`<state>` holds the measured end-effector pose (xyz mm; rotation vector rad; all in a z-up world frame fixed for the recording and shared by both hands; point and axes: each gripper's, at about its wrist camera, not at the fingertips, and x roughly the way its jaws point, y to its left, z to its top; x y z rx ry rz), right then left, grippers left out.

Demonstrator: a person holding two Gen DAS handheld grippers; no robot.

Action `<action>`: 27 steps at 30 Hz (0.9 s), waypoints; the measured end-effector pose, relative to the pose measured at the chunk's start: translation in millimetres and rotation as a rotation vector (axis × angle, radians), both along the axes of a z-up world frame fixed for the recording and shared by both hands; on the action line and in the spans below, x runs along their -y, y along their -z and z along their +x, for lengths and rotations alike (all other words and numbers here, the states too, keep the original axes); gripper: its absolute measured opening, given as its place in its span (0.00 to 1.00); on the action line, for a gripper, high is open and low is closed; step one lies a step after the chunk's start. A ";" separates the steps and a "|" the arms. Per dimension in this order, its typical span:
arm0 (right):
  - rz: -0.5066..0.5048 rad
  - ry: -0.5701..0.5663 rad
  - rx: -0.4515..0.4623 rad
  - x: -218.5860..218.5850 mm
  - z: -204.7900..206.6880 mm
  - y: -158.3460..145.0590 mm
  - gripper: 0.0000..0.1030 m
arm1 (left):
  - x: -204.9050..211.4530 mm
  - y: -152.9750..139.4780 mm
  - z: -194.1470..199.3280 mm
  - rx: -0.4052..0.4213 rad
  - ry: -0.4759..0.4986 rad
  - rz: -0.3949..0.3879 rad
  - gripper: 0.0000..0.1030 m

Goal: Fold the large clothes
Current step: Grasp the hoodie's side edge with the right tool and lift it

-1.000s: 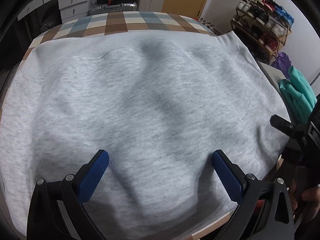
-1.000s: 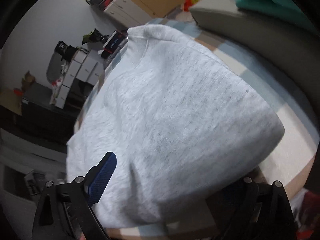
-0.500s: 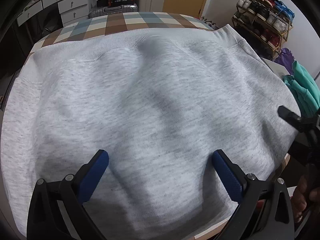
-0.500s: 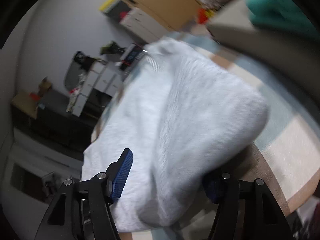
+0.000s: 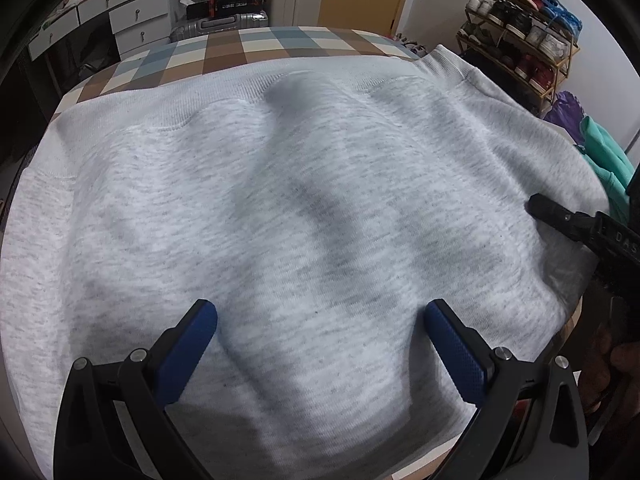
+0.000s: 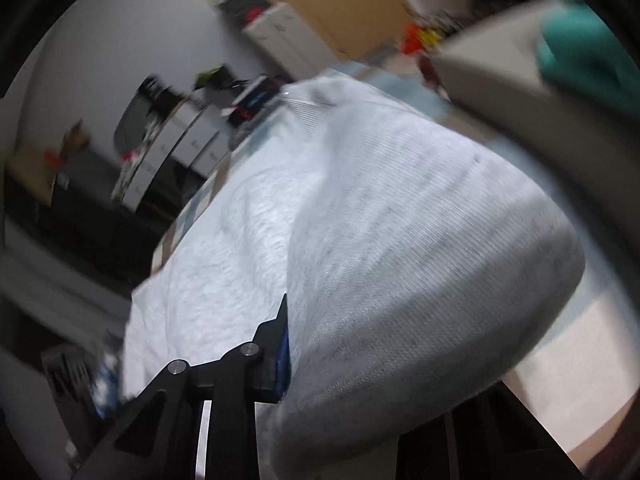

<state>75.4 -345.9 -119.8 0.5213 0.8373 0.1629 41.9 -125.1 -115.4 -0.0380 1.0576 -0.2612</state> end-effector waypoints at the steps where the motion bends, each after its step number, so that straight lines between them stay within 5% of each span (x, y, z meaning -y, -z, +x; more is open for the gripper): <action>1: -0.052 -0.018 0.020 -3.3 -0.9 -5.5 0.25 | 1.3 -0.3 1.0 -0.001 0.008 -0.008 0.98; 9: -0.429 -0.091 0.149 -3.8 -8.0 -52.1 0.23 | 57.6 -3.2 14.3 0.005 0.116 -0.073 0.98; 14: -0.694 -0.103 0.235 -8.4 -14.1 -103.1 0.22 | 104.1 -12.7 33.3 -0.069 0.309 -0.189 0.98; 20: -0.777 -0.104 0.256 -23.8 -11.2 -127.8 0.23 | 41.6 -37.0 28.5 -0.039 0.204 -0.250 0.98; 22: -0.787 -0.093 0.259 -28.9 -11.3 -125.8 0.23 | 30.7 -7.8 33.4 -0.144 0.207 -0.194 0.97; 27: -0.776 -0.093 0.320 -60.5 -13.5 -146.6 0.23 | 42.5 -2.5 14.5 -0.065 0.298 -0.082 0.96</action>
